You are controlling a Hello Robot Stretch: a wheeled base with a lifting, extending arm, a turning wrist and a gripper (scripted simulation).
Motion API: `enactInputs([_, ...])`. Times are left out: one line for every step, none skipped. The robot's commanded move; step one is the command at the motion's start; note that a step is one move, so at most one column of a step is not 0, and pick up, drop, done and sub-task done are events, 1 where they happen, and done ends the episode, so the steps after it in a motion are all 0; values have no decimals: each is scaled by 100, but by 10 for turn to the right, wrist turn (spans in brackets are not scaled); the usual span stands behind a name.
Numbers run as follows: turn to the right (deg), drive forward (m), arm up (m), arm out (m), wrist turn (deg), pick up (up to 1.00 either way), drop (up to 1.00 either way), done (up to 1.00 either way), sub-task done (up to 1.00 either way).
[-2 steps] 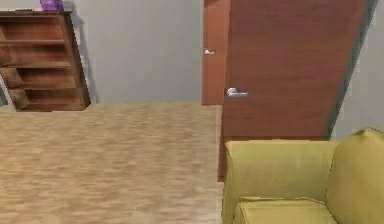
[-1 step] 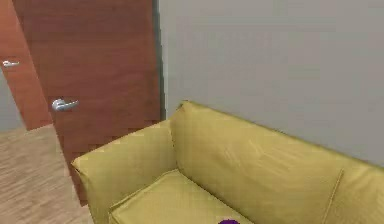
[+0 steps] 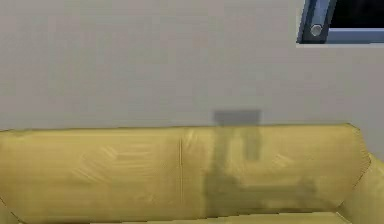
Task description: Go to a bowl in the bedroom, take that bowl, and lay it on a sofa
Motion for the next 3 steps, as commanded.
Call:
enactInputs([450, 0, 0, 0, 0, 0, 0, 0, 0])
enactInputs([390, 0, 0, 0, 0, 0, 0, 0, 0])
enactInputs([-450, 0, 0, 0, 0, 0, 0, 0, 0])
